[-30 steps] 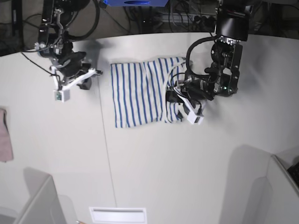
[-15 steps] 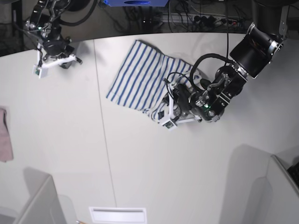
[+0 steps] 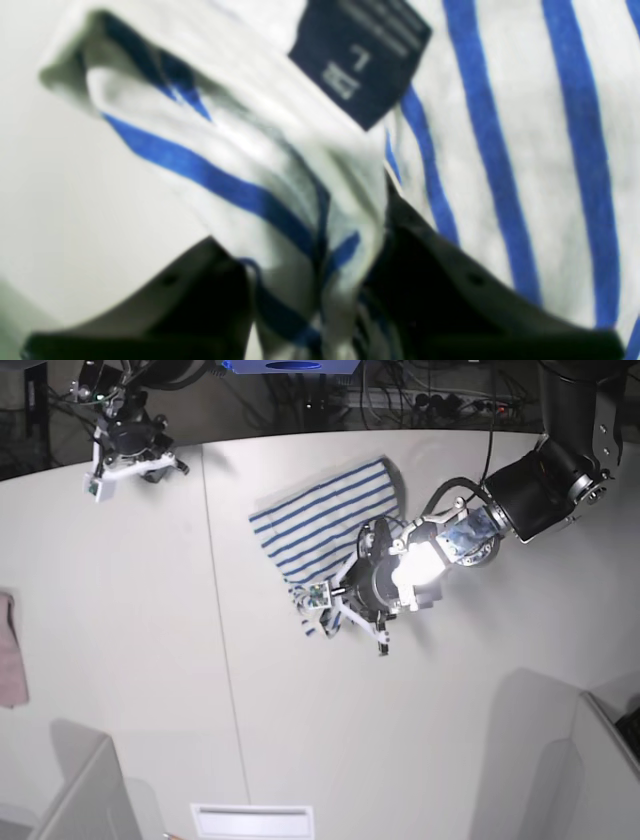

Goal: Fold the T-shirt properly
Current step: 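Press and tuck the shirt's hem edge with the left gripper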

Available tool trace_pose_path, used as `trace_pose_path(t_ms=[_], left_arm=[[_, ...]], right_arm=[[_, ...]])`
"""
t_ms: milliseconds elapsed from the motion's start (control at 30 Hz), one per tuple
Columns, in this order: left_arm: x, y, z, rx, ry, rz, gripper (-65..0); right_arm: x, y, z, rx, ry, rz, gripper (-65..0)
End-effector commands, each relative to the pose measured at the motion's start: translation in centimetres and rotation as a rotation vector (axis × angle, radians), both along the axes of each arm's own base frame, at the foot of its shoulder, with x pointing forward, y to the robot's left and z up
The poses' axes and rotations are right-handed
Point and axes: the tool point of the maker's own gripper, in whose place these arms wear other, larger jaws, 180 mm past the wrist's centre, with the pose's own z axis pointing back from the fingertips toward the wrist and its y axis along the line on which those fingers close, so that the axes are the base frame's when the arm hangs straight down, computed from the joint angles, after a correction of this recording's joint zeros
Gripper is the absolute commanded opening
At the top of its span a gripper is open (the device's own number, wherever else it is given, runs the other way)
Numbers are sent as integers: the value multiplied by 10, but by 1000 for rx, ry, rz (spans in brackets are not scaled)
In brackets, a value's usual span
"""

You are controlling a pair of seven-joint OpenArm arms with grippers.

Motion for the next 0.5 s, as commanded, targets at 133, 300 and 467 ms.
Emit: trace_pose_path(t_ms=[133,300,467], left_arm=[[-2,-9,-2,31,-7,-84,-650],[6,-35,12,2,-40,-131,-650],[22,-59,23,-62,-65,-151,-650]], right_arm=[[3,5,5,3,-28,11,-650],[10,5,7,3,-46,9,-650],[12,5,8,3,-51,9,-650]])
